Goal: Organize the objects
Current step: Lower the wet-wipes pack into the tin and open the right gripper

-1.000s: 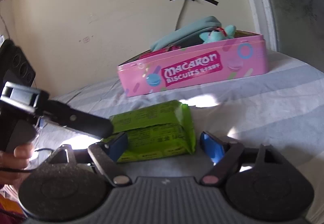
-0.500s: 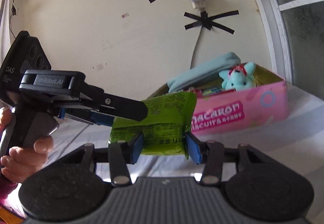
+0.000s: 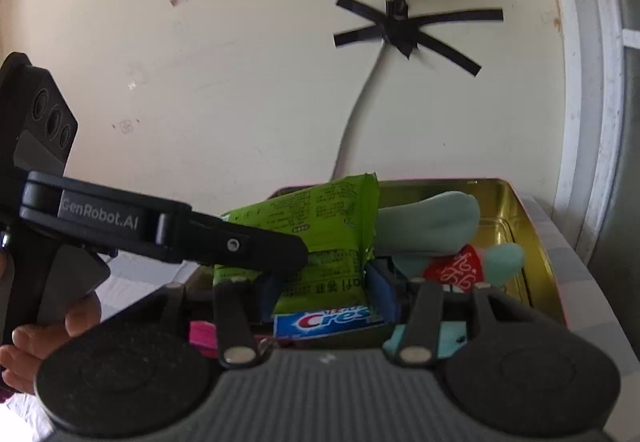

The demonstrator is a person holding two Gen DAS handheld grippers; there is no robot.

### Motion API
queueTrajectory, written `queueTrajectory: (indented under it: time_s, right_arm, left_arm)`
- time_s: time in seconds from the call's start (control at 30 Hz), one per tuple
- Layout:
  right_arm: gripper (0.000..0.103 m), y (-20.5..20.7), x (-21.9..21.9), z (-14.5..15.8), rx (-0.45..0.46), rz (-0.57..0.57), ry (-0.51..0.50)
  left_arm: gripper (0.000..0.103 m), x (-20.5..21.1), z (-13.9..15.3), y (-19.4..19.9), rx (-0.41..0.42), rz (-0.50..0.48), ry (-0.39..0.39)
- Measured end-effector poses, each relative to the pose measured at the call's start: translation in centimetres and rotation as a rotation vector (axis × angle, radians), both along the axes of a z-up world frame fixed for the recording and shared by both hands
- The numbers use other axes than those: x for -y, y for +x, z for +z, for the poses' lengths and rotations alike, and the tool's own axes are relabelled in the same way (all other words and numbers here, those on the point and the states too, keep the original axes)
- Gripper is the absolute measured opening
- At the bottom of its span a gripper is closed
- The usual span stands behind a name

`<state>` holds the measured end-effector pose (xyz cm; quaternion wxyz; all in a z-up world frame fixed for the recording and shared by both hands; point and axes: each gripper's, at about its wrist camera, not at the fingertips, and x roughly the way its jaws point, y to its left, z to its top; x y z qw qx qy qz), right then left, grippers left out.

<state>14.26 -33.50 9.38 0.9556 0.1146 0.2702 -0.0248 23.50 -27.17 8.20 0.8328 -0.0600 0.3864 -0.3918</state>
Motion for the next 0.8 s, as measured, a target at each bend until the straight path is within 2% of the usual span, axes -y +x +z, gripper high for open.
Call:
queueTrajectory:
  time_s: [0.13,0.27,0.3,0.33,0.4,0.6,0.67,0.8]
  right_arm:
    - [0.048,5.1,3.6,-1.0,-0.151,0.006,0.062]
    - [0.050,8.8,4.2,-2.4,-0.255,0.034,0.038]
    - [0.053,9.2,3.9,-2.6,-0.263,0.046,0.023]
    - [0.062,9.3,3.8,-2.6,-0.263,0.053,0.019]
    - [0.064,8.6,3.8,-2.4,-0.240,0.078,0.045]
    - [0.063,2.5,4.1,-1.4,-0.103,0.100,0.093]
    - [0.063,-0.2,4.0,-1.3,-0.043,0.075,0.119]
    - [0.063,-5.0,3.4,-1.1,0.041,0.011,0.150]
  left_arm:
    - [0.088,2.1,-1.7,3.6,-0.047,0.054,0.037]
    - [0.090,3.2,-4.0,6.2,-0.137,0.124,0.072]
    - [0.092,3.0,-4.2,6.5,-0.165,0.133,0.054]
    - [0.092,2.6,-4.2,6.5,-0.186,0.138,0.034]
    - [0.091,1.8,-3.4,5.4,-0.189,0.137,0.011]
    - [0.091,-1.7,1.4,-0.8,-0.063,0.144,-0.041]
    - [0.091,-2.5,2.6,-3.2,-0.019,0.154,-0.033]
    - [0.091,-3.9,3.8,-8.4,0.101,0.188,0.042]
